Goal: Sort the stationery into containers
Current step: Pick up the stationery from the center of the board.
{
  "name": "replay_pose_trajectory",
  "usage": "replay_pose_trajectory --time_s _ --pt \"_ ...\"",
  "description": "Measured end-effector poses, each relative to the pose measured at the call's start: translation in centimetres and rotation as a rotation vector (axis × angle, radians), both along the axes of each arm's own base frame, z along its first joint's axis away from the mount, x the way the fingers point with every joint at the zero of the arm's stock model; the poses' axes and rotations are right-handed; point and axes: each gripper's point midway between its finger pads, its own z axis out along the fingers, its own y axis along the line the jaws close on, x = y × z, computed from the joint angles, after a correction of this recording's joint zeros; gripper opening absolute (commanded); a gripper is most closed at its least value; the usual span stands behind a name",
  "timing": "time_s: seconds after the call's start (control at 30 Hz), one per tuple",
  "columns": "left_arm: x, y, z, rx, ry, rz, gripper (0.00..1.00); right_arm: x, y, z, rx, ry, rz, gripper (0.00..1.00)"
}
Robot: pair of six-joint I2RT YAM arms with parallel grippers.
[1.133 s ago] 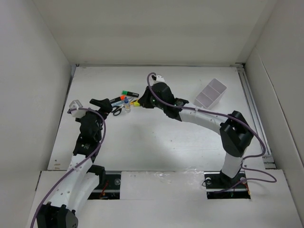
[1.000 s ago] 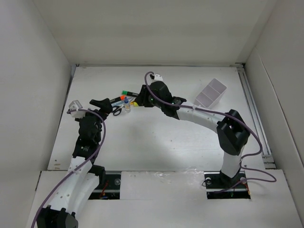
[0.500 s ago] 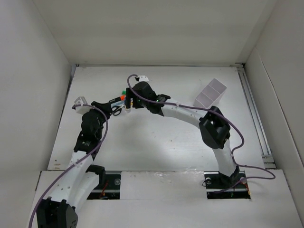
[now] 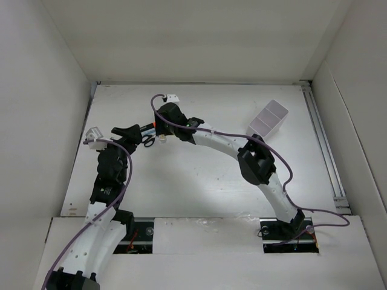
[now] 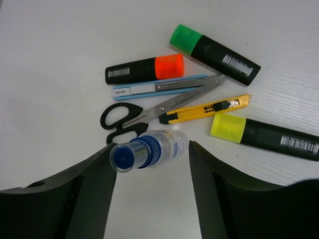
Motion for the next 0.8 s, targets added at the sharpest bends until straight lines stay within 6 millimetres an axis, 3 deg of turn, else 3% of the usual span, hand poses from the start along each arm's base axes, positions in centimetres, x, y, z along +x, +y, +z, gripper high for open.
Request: replay_pose_trajectory --time_s 0.17,0.2,0.3,0.33,0.43,0.63,0.7,0.8 --pt "0.3 -0.5 -0.9 0.005 0.034 -0.025 0.78 0.6 0.0 -0.8 -0.026 -0.003 -0.021 0.49" --pt "0.3 -0.5 -0.9 0.005 0.033 -0.026 0.78 0.7 0.0 -0.8 -0.028 -0.006 -0.024 0.4" --pt "0.2 -0.7 -0.9 0.004 0.032 -0.034 0.76 0.8 -0.2 -0.8 -0.041 -0.016 -0.039 0.26" --pt "0.2 -0.7 -0.9 0.004 0.032 -0.038 0.76 0.9 -0.2 -0.6 -0.042 -0.023 -0.045 0.16" --pt "0.2 -0.8 -0.8 0.004 0.028 -0.044 0.76 0.8 -0.2 -0.5 -0.051 -0.034 -0.056 0.09" --pt "0.3 -1.4 -0.3 0.007 0.007 -0.076 0.74 -0.2 -1.3 -0.2 -0.077 -0.053 -0.09 0.07" --pt "0.6 -1.9 -0.4 0.012 0.01 -0.1 0.72 -0.5 -2.4 1.1 -0.082 -0.064 -0.109 0.07" --pt "1.1 -2.8 -0.9 0.028 0.021 -0.15 0.72 -0.1 -5.3 5.0 -0.053 -0.097 -0.163 0.07"
